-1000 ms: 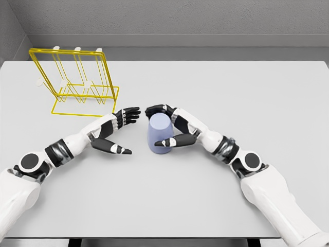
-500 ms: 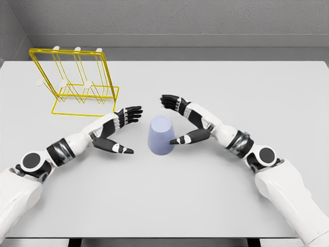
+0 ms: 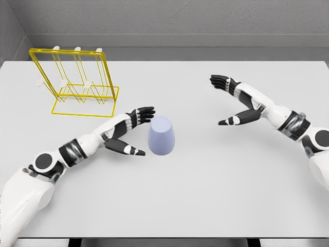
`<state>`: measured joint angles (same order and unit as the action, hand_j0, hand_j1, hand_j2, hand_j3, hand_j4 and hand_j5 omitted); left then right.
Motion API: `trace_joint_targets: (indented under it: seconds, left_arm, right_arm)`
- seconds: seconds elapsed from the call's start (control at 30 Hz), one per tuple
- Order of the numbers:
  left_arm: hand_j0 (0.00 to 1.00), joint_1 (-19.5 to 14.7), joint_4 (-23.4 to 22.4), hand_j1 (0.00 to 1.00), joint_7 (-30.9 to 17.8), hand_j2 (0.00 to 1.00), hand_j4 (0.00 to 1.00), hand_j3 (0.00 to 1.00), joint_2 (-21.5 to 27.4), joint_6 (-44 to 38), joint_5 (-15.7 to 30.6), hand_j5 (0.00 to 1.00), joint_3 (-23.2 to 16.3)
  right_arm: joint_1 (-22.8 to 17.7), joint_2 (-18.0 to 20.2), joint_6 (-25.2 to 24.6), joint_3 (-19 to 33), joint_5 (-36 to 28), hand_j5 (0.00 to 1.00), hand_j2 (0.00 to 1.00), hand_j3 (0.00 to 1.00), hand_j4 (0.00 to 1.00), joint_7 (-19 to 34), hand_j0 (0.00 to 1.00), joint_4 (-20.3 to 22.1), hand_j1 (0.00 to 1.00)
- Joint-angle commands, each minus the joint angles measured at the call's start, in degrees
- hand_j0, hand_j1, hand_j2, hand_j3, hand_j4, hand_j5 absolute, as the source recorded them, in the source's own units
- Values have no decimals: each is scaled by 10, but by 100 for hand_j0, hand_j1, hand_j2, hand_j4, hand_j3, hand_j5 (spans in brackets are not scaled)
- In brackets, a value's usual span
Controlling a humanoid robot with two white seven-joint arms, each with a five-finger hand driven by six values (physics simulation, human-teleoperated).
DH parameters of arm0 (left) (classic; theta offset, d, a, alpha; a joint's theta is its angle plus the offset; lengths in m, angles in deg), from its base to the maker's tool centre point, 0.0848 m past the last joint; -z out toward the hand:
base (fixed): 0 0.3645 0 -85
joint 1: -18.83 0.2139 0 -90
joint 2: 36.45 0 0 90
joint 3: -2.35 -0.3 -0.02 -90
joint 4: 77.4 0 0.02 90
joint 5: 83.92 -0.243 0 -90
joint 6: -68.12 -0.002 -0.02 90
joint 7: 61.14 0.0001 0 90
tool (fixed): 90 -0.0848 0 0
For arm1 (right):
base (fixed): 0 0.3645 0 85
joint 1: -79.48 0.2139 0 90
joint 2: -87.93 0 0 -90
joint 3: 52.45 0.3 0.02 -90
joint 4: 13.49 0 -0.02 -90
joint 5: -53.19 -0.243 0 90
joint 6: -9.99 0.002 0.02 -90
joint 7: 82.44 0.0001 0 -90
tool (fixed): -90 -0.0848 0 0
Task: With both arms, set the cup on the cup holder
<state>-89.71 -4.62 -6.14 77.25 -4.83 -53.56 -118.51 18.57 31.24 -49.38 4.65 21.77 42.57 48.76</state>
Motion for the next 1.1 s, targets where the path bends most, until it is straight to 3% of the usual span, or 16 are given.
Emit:
trace_joint_targets:
  seconds: [0.0,0.03,0.07,0.17,0.23,0.33,0.43,0.57,1.07]
  left_arm:
    - [100,1,-2,100,0,100,100,100,-15,0,-8,100,1]
    - [100,1,-3,100,0,100,100,100,-20,0,-8,100,1]
    - [100,0,-4,100,0,100,100,100,-22,0,-9,100,1]
    - [100,-2,-5,100,0,100,100,100,-22,-1,-9,100,0]
    - [100,-3,-9,100,0,100,100,100,-30,-2,-9,100,0]
    - [100,-3,-10,100,0,100,100,100,-32,-2,-9,100,2]
    - [100,-7,-16,100,0,100,100,100,-37,-2,-9,100,0]
    - [100,-7,-19,100,0,100,100,100,-53,-1,-30,100,3]
    - [100,-7,-19,100,0,100,100,100,-63,-1,-31,100,-1]
  right_arm:
    - [4,24,2,-9,-2,100,100,100,100,0,100,6,100]
    - [8,25,44,-11,0,100,100,100,100,0,100,6,100]
    - [19,31,44,-11,33,100,100,100,100,0,100,2,100]
    - [40,73,44,-6,208,100,100,100,100,0,100,0,100]
    - [47,78,44,10,322,100,100,100,100,0,100,-1,100]
    - [62,89,44,11,423,100,100,100,100,-30,100,-1,100]
    - [68,83,44,15,420,100,100,100,100,-57,100,-10,100]
    - [73,83,44,16,421,100,100,100,100,-57,100,-6,100]
    - [70,84,44,54,419,100,100,100,100,-58,100,-12,100]
